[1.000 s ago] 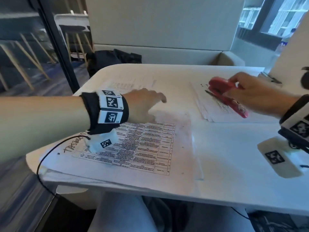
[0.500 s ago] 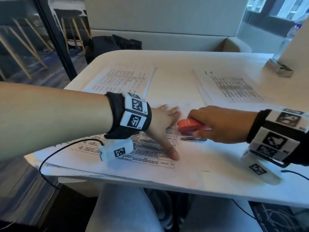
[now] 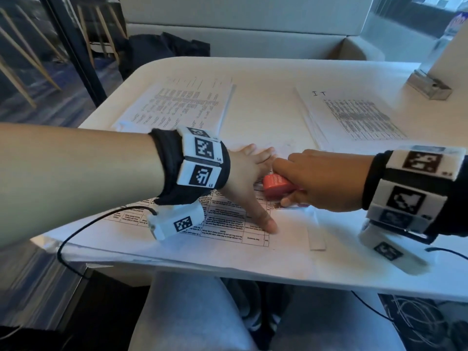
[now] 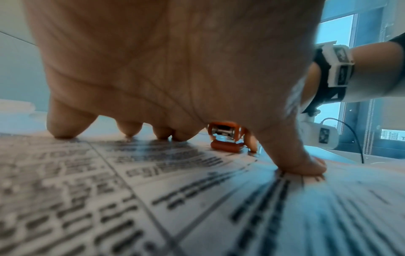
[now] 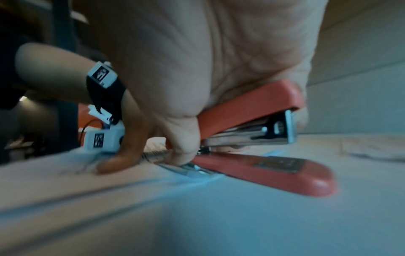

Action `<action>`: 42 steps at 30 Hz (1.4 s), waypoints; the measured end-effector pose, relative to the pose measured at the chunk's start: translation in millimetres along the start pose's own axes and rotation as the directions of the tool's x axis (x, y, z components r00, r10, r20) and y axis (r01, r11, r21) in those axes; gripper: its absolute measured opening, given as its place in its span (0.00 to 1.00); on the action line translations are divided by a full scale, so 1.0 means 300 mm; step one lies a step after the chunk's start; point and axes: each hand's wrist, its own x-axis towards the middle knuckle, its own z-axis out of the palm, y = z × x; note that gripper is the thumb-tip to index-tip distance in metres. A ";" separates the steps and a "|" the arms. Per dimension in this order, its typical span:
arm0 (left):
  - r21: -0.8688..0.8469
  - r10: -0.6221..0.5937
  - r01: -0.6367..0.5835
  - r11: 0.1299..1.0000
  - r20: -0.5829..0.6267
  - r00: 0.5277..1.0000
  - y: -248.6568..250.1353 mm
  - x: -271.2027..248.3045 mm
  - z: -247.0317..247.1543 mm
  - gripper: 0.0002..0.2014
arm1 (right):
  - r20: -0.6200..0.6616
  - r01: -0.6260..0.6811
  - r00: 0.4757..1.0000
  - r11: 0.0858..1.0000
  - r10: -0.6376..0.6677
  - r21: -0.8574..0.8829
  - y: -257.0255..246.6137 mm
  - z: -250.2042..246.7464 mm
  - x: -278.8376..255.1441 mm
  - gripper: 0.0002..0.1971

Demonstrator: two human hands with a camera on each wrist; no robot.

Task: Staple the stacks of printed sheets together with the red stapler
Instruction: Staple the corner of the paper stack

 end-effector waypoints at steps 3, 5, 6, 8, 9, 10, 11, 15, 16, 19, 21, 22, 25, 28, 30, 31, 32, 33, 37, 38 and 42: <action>-0.007 0.013 -0.013 1.000 0.004 1.000 -0.006 0.009 0.003 0.60 | -0.178 0.108 0.973 0.974 -0.144 -0.201 0.010 0.009 0.015 0.22; -0.011 0.023 -0.023 1.000 0.003 1.000 -0.007 0.014 0.008 0.59 | -0.233 0.184 0.938 0.939 -0.256 -0.292 0.009 0.010 0.023 0.20; -0.009 0.019 -0.019 1.000 0.001 1.000 -0.009 0.016 0.009 0.60 | -0.225 0.192 0.939 0.940 -0.259 -0.281 0.004 0.007 0.026 0.21; -0.001 0.003 -0.003 1.000 0.001 1.000 -0.011 0.018 0.009 0.62 | -0.129 0.126 0.981 0.981 -0.145 -0.145 0.000 0.002 0.023 0.25; 0.003 0.000 0.000 1.000 -0.001 1.000 -0.012 0.018 0.009 0.63 | -0.050 0.073 0.996 0.991 -0.079 -0.108 0.002 0.001 0.023 0.26; 0.008 -0.003 0.003 1.000 0.001 1.000 -0.012 0.018 0.008 0.63 | -0.006 0.055 0.998 0.992 -0.056 -0.113 0.001 -0.001 0.022 0.27; 0.012 -0.003 0.003 1.000 0.003 1.000 -0.010 0.016 0.007 0.63 | -0.005 0.063 0.998 0.988 -0.064 -0.138 0.001 0.000 0.022 0.27; -0.013 0.054 -0.054 0.998 -0.008 0.999 0.002 -0.001 0.001 0.46 | -0.198 0.142 0.957 0.938 -0.212 -0.318 -0.005 0.006 0.020 0.23; -0.022 0.077 -0.078 0.997 -0.020 0.997 0.007 -0.009 -0.002 0.39 | -0.227 0.170 0.938 0.919 -0.262 -0.357 -0.005 0.002 0.020 0.23; -0.024 0.086 -0.087 0.996 -0.031 0.996 0.009 -0.014 -0.004 0.38 | -0.281 0.243 0.886 0.885 -0.369 -0.396 -0.011 -0.011 0.018 0.19; -0.022 0.065 -0.065 0.998 -0.011 0.998 0.007 -0.017 -0.006 0.38 | -0.297 0.279 0.854 0.858 -0.427 -0.431 -0.016 -0.017 0.017 0.16; -0.018 0.055 -0.055 0.998 0.002 0.998 0.008 -0.020 -0.006 0.37 | -0.296 0.289 0.844 0.845 -0.447 -0.451 -0.018 -0.019 0.017 0.15; 0.030 0.077 -0.078 0.997 0.006 0.997 0.027 -0.035 -0.018 0.36 | -0.279 0.334 0.817 0.808 -0.505 -0.485 -0.018 -0.026 0.016 0.11; 0.039 0.053 -0.053 0.998 0.002 0.999 0.024 -0.036 -0.018 0.43 | -0.219 0.432 0.785 0.767 -0.579 -0.474 -0.016 -0.041 0.013 0.10; 0.022 0.074 -0.074 0.997 0.011 0.997 0.001 -0.012 -0.001 0.51 | -0.211 0.491 0.789 0.800 -0.576 -0.345 -0.019 -0.050 0.007 0.12; 0.017 0.078 -0.078 0.997 0.015 0.997 -0.007 -0.002 0.005 0.55 | -0.208 0.481 0.820 0.838 -0.534 -0.257 -0.023 -0.050 0.006 0.14; 0.011 0.069 -0.069 0.998 0.016 0.998 -0.010 0.003 0.010 0.58 | -0.190 0.431 0.870 0.888 -0.456 -0.158 -0.029 -0.048 0.005 0.17; 0.006 0.054 -0.054 0.999 0.014 0.998 -0.011 0.008 0.013 0.59 | -0.149 0.348 0.924 0.935 -0.354 -0.061 -0.033 -0.043 0.008 0.18; -0.012 0.048 -0.049 0.999 -0.025 0.999 -0.014 0.012 0.016 0.55 | 0.059 0.062 0.995 0.976 -0.076 0.209 -0.052 -0.046 0.035 0.19; -0.015 0.058 -0.059 0.998 -0.032 0.998 -0.018 0.015 0.018 0.53 | 0.086 0.023 0.995 0.965 -0.047 0.261 -0.055 -0.048 0.043 0.19; -0.008 0.073 -0.073 0.997 -0.033 0.997 -0.014 0.014 0.017 0.51 | 0.144 -0.100 0.988 0.913 0.046 0.396 -0.062 -0.055 0.053 0.20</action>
